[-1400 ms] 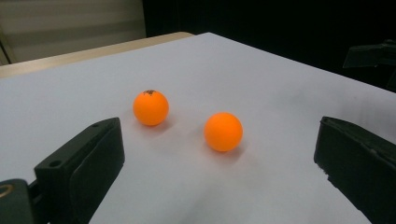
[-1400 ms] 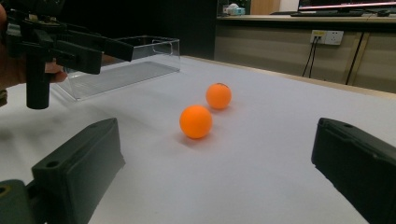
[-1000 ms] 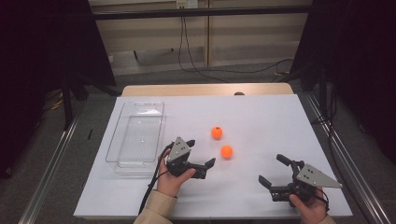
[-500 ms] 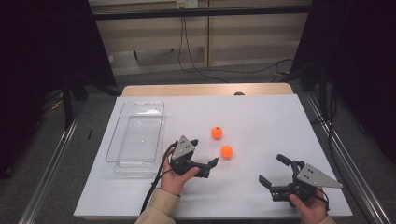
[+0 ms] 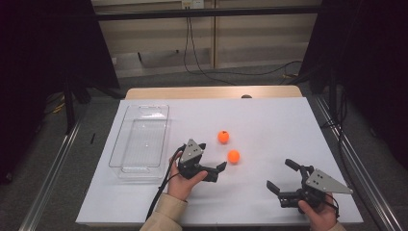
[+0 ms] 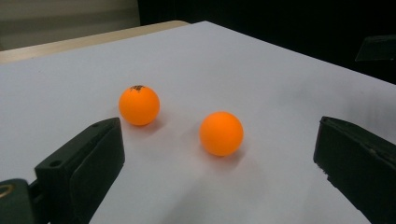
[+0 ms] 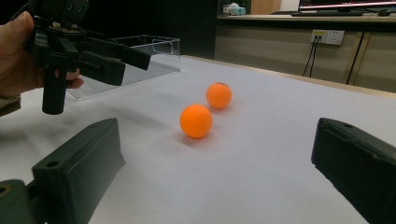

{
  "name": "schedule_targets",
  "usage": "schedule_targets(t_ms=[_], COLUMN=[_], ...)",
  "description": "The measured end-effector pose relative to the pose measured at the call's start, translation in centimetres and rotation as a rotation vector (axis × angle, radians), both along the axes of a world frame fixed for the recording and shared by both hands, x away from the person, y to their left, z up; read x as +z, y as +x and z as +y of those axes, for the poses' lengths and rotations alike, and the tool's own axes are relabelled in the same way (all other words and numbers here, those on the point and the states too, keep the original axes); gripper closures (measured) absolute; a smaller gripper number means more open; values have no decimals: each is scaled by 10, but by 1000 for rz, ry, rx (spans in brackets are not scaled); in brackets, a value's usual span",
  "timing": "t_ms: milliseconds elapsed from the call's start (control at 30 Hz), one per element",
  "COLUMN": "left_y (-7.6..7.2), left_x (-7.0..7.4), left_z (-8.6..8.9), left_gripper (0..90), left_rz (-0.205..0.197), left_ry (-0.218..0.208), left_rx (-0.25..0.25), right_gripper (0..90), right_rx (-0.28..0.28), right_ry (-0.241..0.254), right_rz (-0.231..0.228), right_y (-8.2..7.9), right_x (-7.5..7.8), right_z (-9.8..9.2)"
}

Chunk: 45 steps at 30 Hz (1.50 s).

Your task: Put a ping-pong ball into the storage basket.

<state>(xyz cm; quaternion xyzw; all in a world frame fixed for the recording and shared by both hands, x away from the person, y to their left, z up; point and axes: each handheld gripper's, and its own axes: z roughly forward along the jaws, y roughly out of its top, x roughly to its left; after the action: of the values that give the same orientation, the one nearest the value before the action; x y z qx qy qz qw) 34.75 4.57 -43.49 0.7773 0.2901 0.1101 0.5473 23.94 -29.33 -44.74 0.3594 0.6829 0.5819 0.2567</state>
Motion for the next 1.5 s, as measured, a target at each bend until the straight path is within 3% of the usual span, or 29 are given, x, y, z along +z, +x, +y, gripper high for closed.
schedule_targets(t_ms=[1500], left_y=[11], left_x=[-4], left_z=[-9], left_gripper=[25], left_rz=[11], left_ry=[38], left_rx=[10], right_gripper=[13], right_rx=[3], right_ry=[3], right_rz=[3], right_y=[0], right_x=[0], right_z=[0])
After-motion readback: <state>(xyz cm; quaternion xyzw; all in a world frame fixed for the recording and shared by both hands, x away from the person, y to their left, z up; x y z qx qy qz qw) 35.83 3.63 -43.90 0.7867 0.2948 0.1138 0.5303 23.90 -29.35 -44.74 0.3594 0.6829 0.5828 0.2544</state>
